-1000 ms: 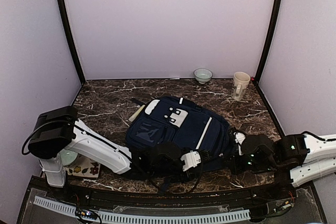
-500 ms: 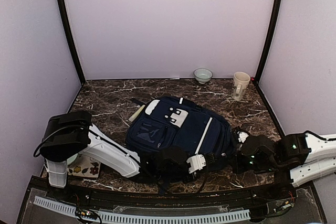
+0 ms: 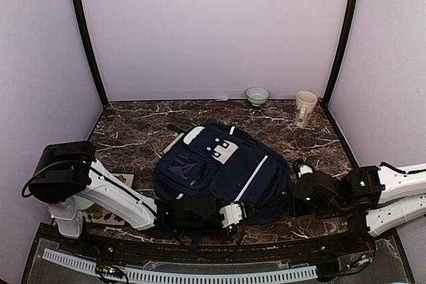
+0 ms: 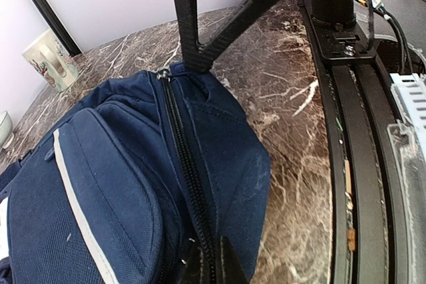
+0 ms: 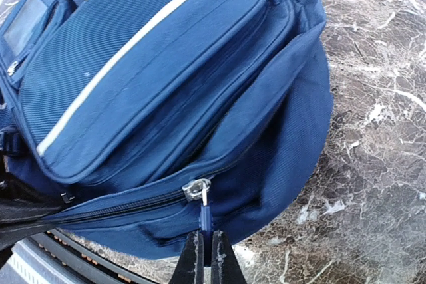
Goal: Pack the student bag
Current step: Zip the student bag into the largest pocket of the bag.
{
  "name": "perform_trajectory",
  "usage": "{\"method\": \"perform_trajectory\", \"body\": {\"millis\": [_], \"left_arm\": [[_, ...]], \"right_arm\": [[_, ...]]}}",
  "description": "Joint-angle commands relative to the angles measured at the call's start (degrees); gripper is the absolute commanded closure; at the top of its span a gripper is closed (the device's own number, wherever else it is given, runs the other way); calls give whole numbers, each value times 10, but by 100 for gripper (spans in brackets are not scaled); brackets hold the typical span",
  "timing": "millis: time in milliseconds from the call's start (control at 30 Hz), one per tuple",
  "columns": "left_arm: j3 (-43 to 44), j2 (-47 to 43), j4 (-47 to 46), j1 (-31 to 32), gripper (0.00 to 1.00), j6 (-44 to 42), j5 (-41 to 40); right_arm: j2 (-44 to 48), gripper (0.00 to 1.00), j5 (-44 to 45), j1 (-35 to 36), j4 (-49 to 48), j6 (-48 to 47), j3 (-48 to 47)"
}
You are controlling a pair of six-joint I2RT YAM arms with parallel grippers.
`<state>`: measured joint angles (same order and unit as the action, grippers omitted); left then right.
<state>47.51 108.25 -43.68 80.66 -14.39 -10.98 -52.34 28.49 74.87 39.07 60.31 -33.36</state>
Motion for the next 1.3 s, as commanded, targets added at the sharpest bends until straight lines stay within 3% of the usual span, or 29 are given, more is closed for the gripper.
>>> {"method": "perform_trajectory", "body": {"millis": [0, 600, 867, 1067, 1167, 1267], "left_arm": [[-44, -64, -23, 19, 100, 2, 4], [-184, -220, -25, 53, 100, -12, 66], [-230, -309, 39, 59, 100, -9, 92], [-237, -343, 75, 59, 100, -2, 65], [-239, -360, 96, 59, 86, 2, 57], [-242, -377, 106, 59, 62, 8, 50]], "right_arm": [[-14, 100, 69, -20, 50, 15, -5], [-31, 100, 30, -43, -47, -47, 22], [-33, 100, 11, -48, -78, -68, 28], [-12, 100, -91, -47, -169, -139, 43], [7, 100, -136, -47, -209, -161, 51], [16, 100, -154, -47, -213, -172, 52]]}}
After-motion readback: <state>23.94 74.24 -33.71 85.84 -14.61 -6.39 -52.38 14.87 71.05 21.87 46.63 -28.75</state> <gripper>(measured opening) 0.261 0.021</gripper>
